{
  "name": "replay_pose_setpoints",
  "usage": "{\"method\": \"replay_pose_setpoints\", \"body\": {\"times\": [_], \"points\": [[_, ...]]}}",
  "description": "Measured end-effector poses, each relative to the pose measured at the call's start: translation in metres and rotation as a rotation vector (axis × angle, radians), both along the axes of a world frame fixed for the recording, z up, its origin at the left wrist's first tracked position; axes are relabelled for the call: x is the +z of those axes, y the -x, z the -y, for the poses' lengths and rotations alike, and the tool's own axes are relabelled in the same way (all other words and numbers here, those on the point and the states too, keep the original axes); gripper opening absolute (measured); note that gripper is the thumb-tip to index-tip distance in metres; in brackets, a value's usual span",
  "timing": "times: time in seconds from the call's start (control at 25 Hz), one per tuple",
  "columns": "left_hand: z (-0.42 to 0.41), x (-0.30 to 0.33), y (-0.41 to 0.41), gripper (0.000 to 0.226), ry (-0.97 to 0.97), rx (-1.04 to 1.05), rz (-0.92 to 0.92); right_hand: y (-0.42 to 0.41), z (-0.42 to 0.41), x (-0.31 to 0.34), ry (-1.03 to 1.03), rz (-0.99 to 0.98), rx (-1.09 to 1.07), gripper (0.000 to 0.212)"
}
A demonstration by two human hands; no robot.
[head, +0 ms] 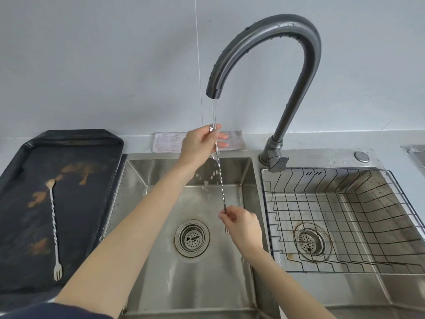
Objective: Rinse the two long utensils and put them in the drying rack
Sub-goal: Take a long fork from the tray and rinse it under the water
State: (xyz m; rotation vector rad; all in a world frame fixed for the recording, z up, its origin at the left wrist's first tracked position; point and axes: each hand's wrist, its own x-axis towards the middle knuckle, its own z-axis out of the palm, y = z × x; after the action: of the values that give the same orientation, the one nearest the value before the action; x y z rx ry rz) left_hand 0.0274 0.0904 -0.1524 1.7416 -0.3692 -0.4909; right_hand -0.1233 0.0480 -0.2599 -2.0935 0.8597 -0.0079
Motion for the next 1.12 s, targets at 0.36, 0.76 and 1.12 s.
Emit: {"method": "replay_pose_setpoints", "body": {"times": [0.36, 0.76, 1.12], "points": [[0.000, 0.001, 0.006, 0.018, -0.007, -0.091, 0.000, -0.001, 0.001, 0.002, 0.005, -0.048, 0.009, 0.021], [-0.009, -0.021, 0.003, 0.019, -0.029, -0.037, -0.157, -0.004, 0.011, 0.024, -0.136, 0.060, 0.051, 0.021], [-0.048, -0.053, -0.018, 0.026, 0.325, 0.359, -0.796, -0.007, 0.061, 0.082, -0.815, 0.297, 0.193, 0.028]]}}
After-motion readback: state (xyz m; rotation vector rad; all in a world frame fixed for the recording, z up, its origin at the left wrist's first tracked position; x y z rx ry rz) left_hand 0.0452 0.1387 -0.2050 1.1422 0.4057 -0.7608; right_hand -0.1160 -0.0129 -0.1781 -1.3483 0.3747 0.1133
